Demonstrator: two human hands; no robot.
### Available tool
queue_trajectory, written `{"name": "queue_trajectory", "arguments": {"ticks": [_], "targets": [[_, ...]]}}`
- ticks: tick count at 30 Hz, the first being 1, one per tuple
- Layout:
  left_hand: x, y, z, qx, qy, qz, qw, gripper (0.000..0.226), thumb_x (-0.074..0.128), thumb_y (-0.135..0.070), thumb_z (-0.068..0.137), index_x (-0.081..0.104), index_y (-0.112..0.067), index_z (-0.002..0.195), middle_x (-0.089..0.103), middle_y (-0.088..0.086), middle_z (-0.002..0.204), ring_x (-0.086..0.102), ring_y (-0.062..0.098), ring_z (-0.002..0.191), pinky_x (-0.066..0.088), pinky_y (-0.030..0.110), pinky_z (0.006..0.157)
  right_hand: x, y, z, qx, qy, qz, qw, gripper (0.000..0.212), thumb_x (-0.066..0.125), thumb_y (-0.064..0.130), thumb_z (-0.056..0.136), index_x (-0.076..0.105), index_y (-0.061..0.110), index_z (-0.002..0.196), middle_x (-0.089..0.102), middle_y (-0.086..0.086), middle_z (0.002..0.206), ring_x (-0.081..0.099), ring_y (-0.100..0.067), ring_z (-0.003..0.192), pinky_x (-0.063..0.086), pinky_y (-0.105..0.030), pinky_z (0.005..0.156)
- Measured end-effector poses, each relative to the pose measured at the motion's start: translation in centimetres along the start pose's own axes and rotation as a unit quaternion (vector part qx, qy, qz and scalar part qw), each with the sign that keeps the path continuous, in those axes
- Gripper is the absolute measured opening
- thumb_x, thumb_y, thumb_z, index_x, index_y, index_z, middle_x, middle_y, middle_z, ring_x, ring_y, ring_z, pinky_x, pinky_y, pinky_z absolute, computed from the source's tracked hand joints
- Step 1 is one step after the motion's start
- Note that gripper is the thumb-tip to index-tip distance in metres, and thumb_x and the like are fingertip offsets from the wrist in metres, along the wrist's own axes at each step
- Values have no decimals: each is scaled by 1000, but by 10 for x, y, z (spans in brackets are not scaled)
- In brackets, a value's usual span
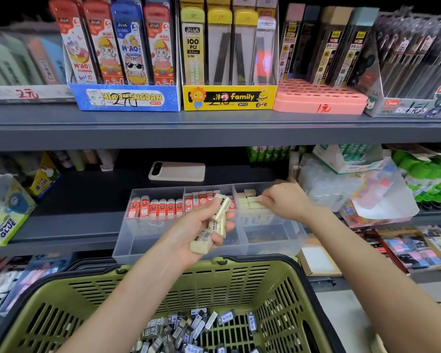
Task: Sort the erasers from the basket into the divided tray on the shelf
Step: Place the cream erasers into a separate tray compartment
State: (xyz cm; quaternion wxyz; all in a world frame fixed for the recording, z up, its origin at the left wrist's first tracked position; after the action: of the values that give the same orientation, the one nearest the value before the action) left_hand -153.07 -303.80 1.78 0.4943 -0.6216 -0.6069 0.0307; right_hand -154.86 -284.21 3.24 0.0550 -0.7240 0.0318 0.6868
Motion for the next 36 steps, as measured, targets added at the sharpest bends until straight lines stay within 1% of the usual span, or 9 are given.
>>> {"name": "queue_trajectory", "arguments": {"ticks": [4, 6, 9, 11, 13, 17, 21, 25, 36], "targets": [[2, -3, -1, 15, 13, 31, 999, 44, 69, -27, 70, 61, -10, 109, 71, 9, 74, 61, 16, 54, 39, 17, 32, -23, 3, -12, 16, -99, -20, 995, 41, 32, 34, 100, 67, 14, 90, 68, -6, 92, 53, -26, 104, 32, -37, 94], [4, -3, -1, 18, 23, 50, 998, 43, 70, -28, 70, 63, -9, 108, 69, 7, 74, 59, 14, 55, 38, 17, 32, -41, 13, -24, -4, -165, 72, 984, 44, 35, 35, 100, 67, 10, 84, 67, -7, 80, 56, -28, 91, 38, -36, 81], [7, -1, 0, 22, 34, 83, 996, 40, 70, -31, 71, 66, -7, 103, 67, 7, 79, 58, 13, 58, 37, 16, 32, -57, 46, -43, -87, -118, 303, 942, 41, 42, 40, 97, 69, 14, 79, 63, 3, 63, 55, -15, 67, 41, -32, 68], [10, 0, 0, 19, 40, 91, 995, 43, 70, -31, 70, 65, -6, 105, 65, 8, 82, 58, 14, 59, 36, 16, 32, -62, 68, -53, -118, -81, 341, 929, 31, 48, 37, 94, 70, 20, 81, 63, 13, 66, 54, -7, 69, 37, -19, 70], [13, 1, -1, 15, 44, 90, 995, 45, 70, -31, 69, 65, -6, 106, 65, 10, 83, 59, 14, 59, 36, 16, 32, -63, 72, -56, -106, -69, 372, 919, 26, 53, 32, 93, 73, 17, 88, 69, 11, 78, 58, -6, 76, 39, -16, 71], [11, 0, -3, -6, 28, 62, 998, 43, 66, -30, 78, 64, 2, 108, 65, 15, 90, 59, 16, 62, 38, 16, 33, -66, 42, -52, -34, -112, 521, 845, 10, 61, 19, 89, 71, 18, 89, 70, 5, 82, 60, -4, 74, 45, -16, 68], [0, 0, -1, -37, 0, -32, 999, 23, 43, 2, 94, 57, 8, 111, 62, 29, 112, 66, 27, 66, 42, 17, 35, -61, -18, -35, 106, -193, 299, 928, 20, 61, 26, 88, 70, 17, 104, 72, -1, 95, 64, -18, 88, 49, -36, 82], [-6, 2, -1, -60, -10, -101, 993, 27, 39, 10, 90, 49, 10, 115, 67, 31, 96, 70, 36, 68, 43, 18, 34, -34, -31, -17, 108, -143, 78, 981, 23, 55, 29, 90, 67, 25, 109, 72, -3, 98, 60, -27, 101, 32, -35, 96], [0, 5, -7, -55, -5, -62, 997, 39, 71, -11, 66, 64, 2, 103, 72, 20, 95, 73, 28, 75, 43, 16, 32, 3, -10, 4, 9, -57, 30, 998, 33, 45, 16, 87, 67, 32, 104, 68, 13, 108, 47, -15, 112, 18, -35, 105]]}}
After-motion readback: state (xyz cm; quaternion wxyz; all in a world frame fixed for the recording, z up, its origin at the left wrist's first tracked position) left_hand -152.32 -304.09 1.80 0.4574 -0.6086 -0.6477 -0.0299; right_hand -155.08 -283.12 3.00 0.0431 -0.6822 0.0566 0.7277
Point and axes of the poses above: each hand's wrist, its own z-axis towards the middle knuckle, its own x-axis out of the palm, y = z × x, the point moved 7 cm from there along z, towards the middle knuckle
